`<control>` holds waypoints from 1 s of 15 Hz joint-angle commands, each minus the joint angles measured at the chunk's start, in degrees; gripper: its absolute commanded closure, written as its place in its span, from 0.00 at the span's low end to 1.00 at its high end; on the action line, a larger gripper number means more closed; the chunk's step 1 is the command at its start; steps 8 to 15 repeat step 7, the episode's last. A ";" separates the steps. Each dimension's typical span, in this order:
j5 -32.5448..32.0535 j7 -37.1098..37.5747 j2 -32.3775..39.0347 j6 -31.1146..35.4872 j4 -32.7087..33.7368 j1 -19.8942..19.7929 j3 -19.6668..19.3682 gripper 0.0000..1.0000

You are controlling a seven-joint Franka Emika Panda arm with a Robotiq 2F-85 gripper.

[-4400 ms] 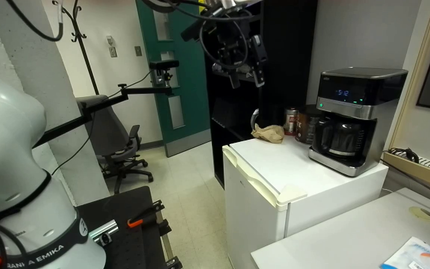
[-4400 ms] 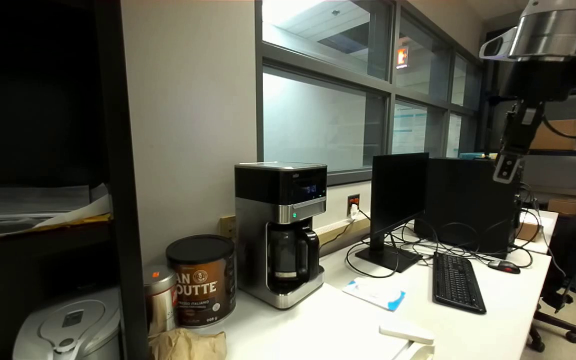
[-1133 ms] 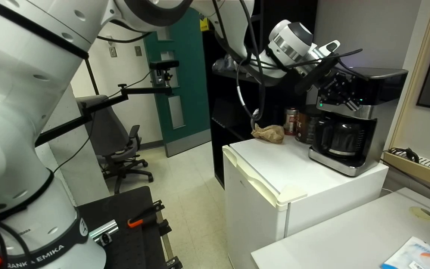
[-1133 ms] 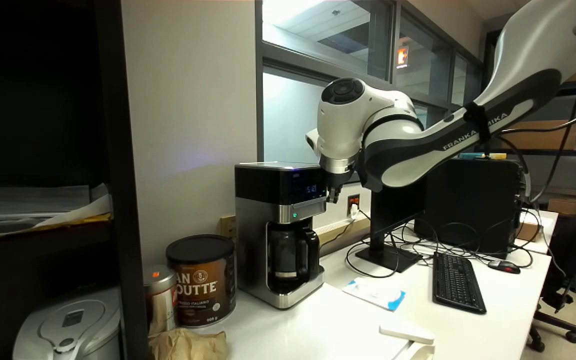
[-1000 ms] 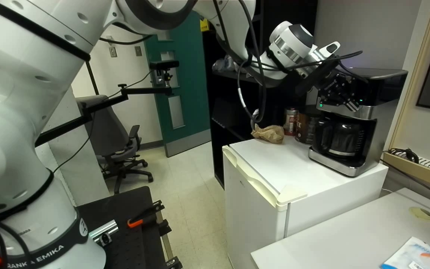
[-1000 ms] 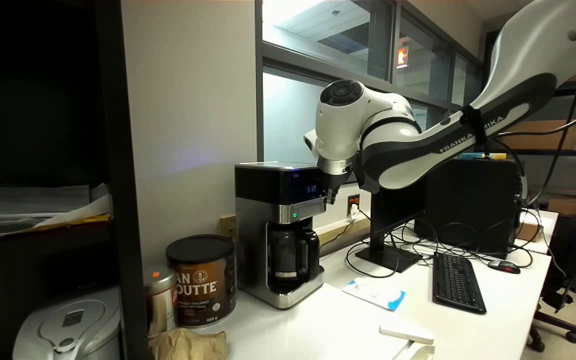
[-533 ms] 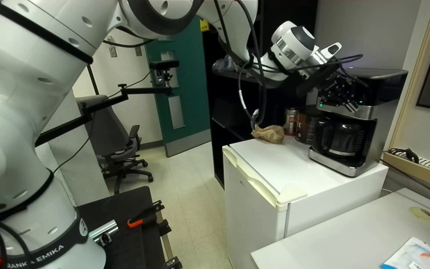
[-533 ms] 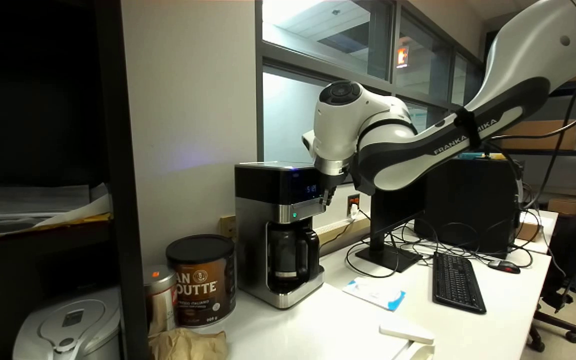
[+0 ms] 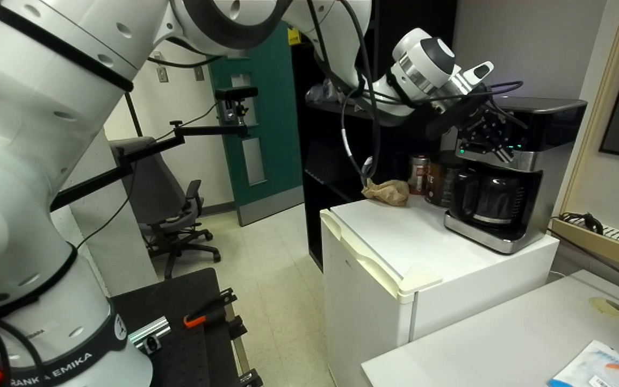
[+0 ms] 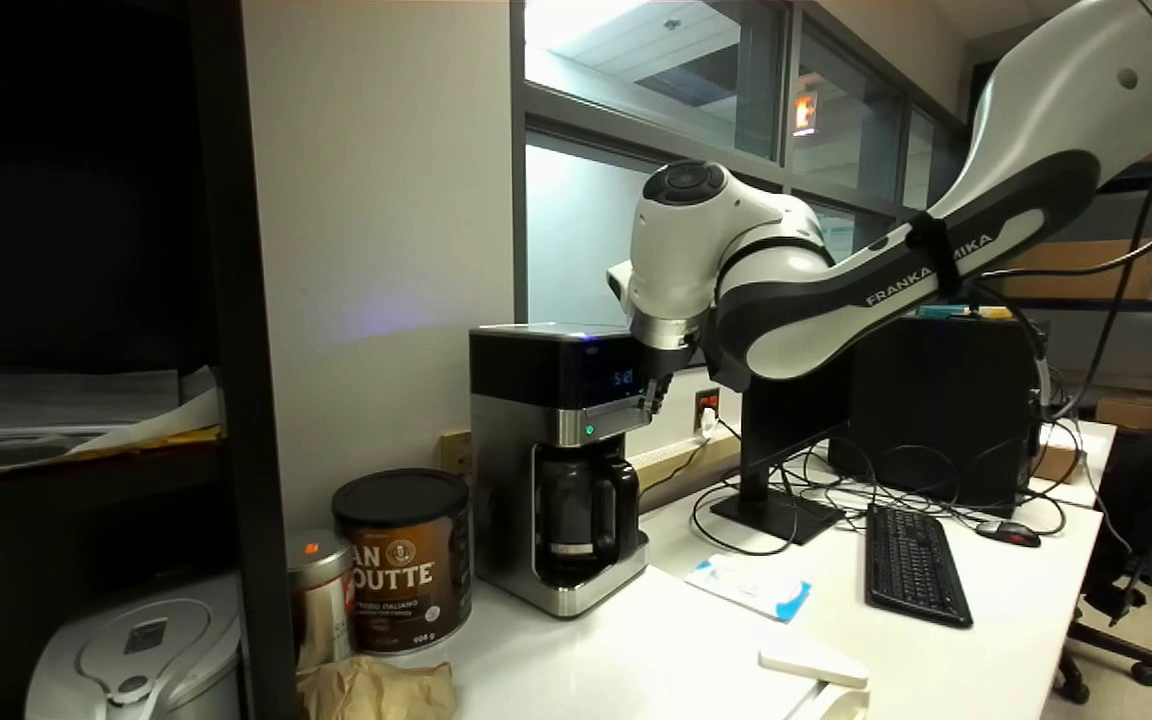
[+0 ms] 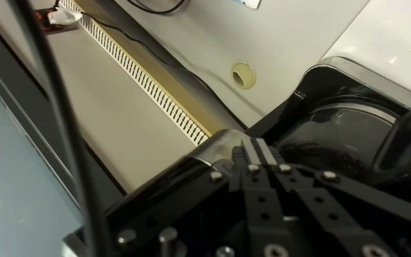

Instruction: Press a button on the coffee maker

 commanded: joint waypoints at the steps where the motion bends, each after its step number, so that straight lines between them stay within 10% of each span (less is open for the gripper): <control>1: 1.68 -0.94 -6.39 2.62 -7.95 0.63 -0.93 1.00; 7: 3.21 -1.21 -17.79 6.75 -23.54 0.25 0.49 1.00; 15: 3.21 -1.21 -17.79 6.75 -23.54 0.25 0.49 1.00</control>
